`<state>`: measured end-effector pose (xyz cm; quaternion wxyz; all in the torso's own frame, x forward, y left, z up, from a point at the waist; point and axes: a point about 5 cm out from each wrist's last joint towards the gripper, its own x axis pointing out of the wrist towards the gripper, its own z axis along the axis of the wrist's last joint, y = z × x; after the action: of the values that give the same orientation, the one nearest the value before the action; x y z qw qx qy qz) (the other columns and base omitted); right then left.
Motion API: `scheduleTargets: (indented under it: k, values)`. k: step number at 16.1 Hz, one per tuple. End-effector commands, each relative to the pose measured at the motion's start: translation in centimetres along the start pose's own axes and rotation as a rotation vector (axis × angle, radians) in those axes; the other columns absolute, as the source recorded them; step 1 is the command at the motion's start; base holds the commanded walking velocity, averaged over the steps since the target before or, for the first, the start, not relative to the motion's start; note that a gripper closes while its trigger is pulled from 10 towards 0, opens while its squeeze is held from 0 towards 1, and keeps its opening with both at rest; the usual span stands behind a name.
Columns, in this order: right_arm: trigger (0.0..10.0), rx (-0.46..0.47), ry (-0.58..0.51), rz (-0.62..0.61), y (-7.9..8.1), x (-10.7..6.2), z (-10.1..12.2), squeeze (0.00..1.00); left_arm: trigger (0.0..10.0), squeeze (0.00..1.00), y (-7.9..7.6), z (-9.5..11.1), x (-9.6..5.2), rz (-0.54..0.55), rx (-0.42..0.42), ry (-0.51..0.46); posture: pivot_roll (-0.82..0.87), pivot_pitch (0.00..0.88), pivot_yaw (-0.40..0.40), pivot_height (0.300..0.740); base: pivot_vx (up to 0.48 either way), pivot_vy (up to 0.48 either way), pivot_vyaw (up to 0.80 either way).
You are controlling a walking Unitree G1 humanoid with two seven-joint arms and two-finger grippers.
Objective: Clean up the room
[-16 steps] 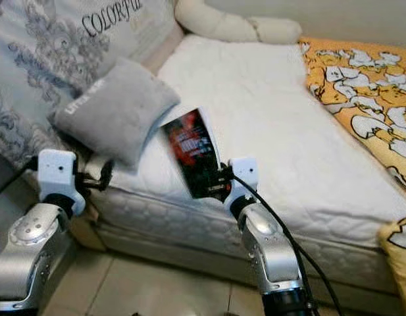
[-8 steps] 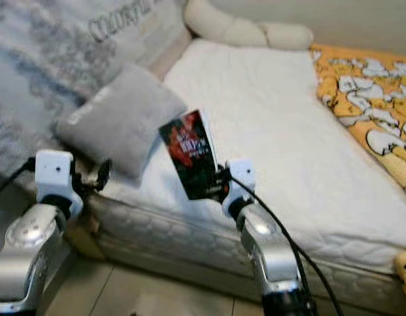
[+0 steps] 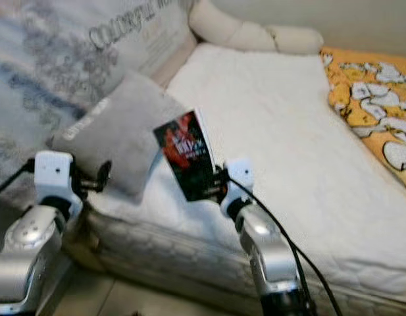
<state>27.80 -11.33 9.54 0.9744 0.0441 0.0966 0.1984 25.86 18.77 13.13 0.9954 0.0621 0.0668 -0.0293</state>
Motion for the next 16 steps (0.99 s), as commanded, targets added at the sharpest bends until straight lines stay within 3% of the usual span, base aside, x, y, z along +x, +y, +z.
scheduleTargets:
  k: [1, 7, 10, 12, 16]
  values:
    - [10.0, -0.014, -0.054, -0.041, -1.1, -0.3, 1.2, 0.00, 10.0, 0.00, -0.6, 0.4, 0.0, -0.026, 0.004, -0.014, 0.09, 0.000, -0.005, 0.740, 0.368, 0.000, 0.00]
    - [10.0, -0.018, -0.053, -0.021, -0.8, 0.0, 1.3, 0.00, 10.0, 0.00, -0.2, 0.3, -0.2, -0.017, 0.009, -0.009, 0.10, 0.000, -0.008, 0.740, 0.364, 0.000, 0.00]
    - [10.0, -0.032, -0.043, -0.006, -0.8, 0.2, 1.2, 0.00, 10.0, 0.00, -0.5, 0.3, -0.2, -0.037, 0.017, -0.005, 0.11, 0.000, -0.007, 0.740, 0.000, 0.000, 0.00]
    - [10.0, 0.111, -0.060, -0.026, -1.1, 0.8, 1.7, 0.00, 10.0, 0.00, -0.2, 0.3, -0.1, -0.038, 0.020, -0.001, 0.11, 0.000, -0.001, 0.740, 0.000, 0.000, 0.00]
    - [10.0, 0.245, 0.008, -0.019, -1.1, 1.9, 1.5, 0.00, 10.0, 0.00, -0.1, 0.2, -0.1, -0.094, 0.029, 0.013, 0.11, 0.000, 0.013, 0.740, 0.000, 0.000, 0.00]
